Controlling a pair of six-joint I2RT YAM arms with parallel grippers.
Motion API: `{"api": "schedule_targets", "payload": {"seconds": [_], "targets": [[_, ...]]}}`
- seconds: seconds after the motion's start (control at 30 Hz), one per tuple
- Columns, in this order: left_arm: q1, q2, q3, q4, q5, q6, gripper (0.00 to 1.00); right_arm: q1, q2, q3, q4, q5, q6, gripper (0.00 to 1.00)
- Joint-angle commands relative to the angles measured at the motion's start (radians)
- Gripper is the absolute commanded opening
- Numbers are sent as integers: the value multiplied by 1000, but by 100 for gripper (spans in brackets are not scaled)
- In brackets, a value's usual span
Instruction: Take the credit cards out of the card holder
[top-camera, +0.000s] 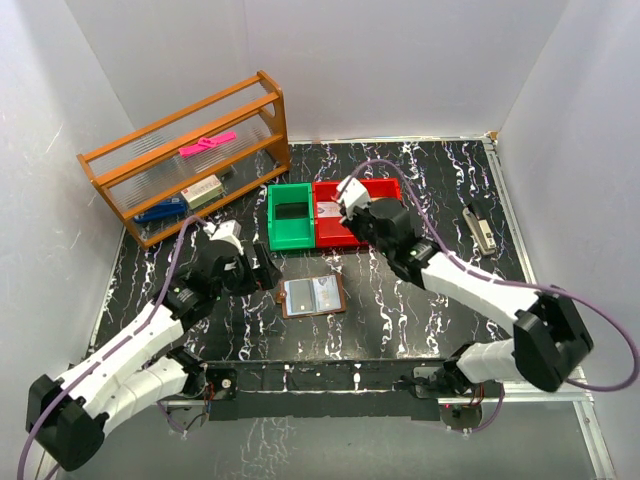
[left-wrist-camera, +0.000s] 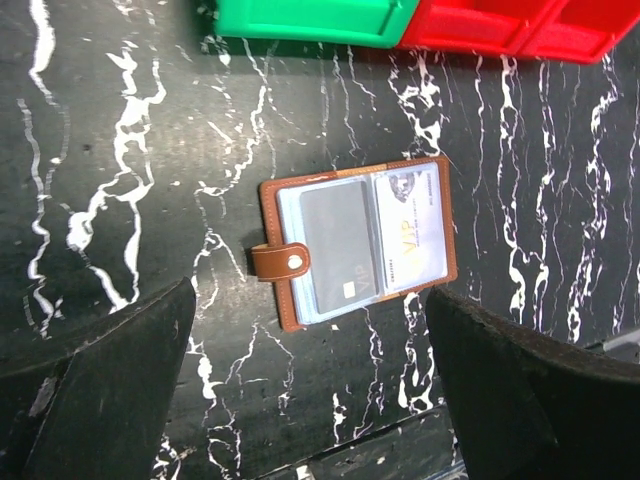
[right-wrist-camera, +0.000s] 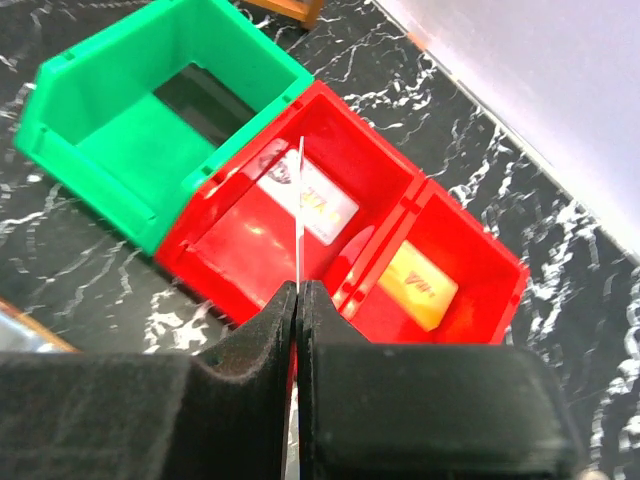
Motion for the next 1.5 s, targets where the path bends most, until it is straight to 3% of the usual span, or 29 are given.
{"api": "schedule_targets", "payload": {"seconds": [0.0, 0.5, 0.77, 0.97, 1.47], "targets": [[-1, -67, -14, -108, -97, -16, 99, -10, 112, 147, -52, 28, -245, 0], [-2, -118, 45, -215, -86, 26, 99, -111, 420, 360, -74, -225, -451, 0], [-2, -136, 60, -258, -89, 26, 99, -112, 579, 479, -137, -143, -556, 0], [-1, -100, 196, -349, -73, 97, 99, -112, 660, 543, -127, -109, -640, 0], [-3, -144, 162, -335, -126, 151, 99, -111, 791, 616, -105, -129, -791, 1]]}}
